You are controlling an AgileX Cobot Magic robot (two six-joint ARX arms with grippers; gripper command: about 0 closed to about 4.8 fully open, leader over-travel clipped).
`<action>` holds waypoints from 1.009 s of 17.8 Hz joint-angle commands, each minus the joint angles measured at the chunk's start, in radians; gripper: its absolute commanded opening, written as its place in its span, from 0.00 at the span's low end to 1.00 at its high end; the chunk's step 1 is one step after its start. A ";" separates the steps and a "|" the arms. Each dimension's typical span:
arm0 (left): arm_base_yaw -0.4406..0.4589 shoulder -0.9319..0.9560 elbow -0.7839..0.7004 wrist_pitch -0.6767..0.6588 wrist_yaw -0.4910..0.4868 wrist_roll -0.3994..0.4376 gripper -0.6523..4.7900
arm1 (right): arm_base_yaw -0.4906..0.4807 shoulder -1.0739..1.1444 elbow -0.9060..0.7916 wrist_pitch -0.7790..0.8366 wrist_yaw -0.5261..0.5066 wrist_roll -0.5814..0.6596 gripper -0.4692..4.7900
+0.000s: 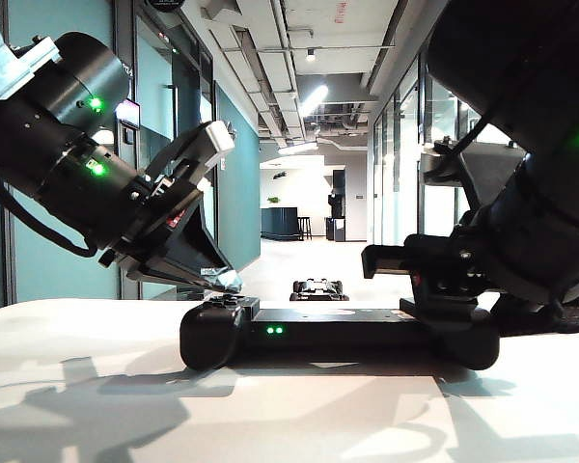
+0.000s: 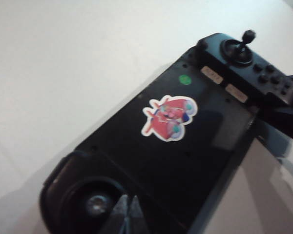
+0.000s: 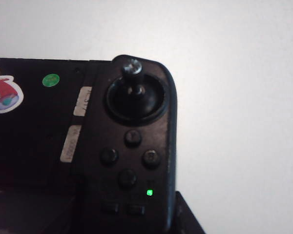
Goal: Push the left joystick on the remote control sitting on the white table forward to make the robot dog walk in a straight line until it approaches the door.
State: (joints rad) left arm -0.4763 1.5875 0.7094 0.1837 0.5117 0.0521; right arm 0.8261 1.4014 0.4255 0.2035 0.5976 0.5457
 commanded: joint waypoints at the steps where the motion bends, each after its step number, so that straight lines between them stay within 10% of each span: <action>1: 0.001 0.004 0.003 0.037 -0.007 0.002 0.11 | -0.001 -0.005 0.003 0.010 -0.002 0.008 0.29; 18: 0.001 0.030 0.003 0.093 -0.048 0.003 0.11 | -0.001 -0.005 0.003 0.011 -0.013 0.008 0.29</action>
State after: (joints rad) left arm -0.4770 1.6192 0.7094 0.2520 0.4744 0.0525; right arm 0.8257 1.4014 0.4259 0.2039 0.5938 0.5457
